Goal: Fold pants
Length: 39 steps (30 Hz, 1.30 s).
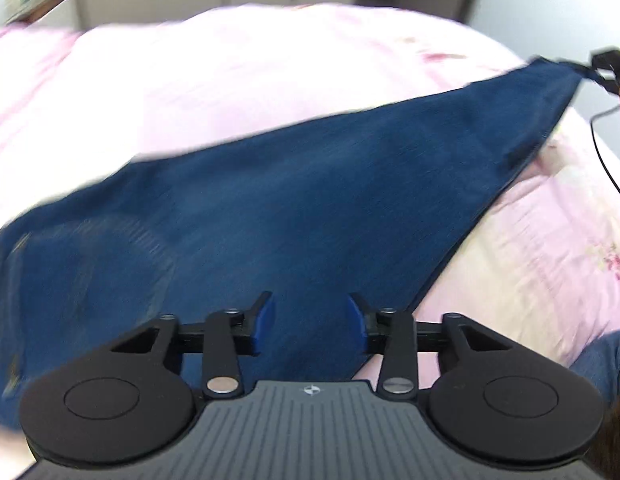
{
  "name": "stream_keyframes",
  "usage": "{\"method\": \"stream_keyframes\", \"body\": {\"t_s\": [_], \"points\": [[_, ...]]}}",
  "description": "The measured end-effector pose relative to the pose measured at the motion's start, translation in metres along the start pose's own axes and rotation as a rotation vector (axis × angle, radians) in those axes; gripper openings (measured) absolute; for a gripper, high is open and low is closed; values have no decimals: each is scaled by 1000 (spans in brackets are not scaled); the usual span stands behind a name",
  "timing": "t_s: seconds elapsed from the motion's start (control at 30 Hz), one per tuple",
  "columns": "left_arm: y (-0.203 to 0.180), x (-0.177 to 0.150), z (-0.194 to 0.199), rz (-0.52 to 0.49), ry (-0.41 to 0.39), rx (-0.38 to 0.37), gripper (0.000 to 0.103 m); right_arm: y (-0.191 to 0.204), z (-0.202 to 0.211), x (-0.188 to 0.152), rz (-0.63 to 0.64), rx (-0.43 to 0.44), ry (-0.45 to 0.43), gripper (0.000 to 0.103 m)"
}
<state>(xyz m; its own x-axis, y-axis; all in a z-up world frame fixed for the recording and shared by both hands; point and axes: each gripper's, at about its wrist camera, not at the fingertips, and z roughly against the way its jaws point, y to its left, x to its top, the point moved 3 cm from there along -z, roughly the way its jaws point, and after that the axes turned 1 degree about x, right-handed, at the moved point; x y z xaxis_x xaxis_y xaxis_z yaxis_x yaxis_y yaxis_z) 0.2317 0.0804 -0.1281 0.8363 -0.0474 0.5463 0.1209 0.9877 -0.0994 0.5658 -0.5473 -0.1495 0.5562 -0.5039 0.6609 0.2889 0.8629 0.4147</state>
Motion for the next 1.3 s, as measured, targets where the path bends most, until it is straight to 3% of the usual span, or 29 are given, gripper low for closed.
{"method": "stream_keyframes", "body": {"t_s": [0.2, 0.4, 0.53, 0.67, 0.8, 0.97, 1.07, 1.17, 1.3], "points": [[-78, 70, -70, -81, -119, -228, 29, 37, 55, 24, 75, 58, -60, 9], [-145, 104, -135, -71, -53, -371, 20, 21, 59, 22, 36, 66, -38, 9], [-175, 102, -166, -119, 20, -358, 13, -14, 31, 5, 5, 42, 21, 9], [-183, 99, -176, -105, 47, -369, 13, -47, -5, -19, -37, 18, 93, 9], [-191, 106, -171, -165, 79, -415, 13, -74, -27, -32, -70, 16, 127, 9], [-202, 129, -173, -176, 60, -435, 14, -92, -42, -44, -61, 19, 150, 9], [-223, 122, -190, -225, 101, -402, 14, -101, -47, -51, -83, 28, 155, 9], [-239, 117, -194, -273, 94, -382, 14, -108, -51, -56, -108, 28, 167, 9], [-236, 119, -181, -293, 106, -442, 14, -109, -50, -55, -112, 39, 169, 9]]}}
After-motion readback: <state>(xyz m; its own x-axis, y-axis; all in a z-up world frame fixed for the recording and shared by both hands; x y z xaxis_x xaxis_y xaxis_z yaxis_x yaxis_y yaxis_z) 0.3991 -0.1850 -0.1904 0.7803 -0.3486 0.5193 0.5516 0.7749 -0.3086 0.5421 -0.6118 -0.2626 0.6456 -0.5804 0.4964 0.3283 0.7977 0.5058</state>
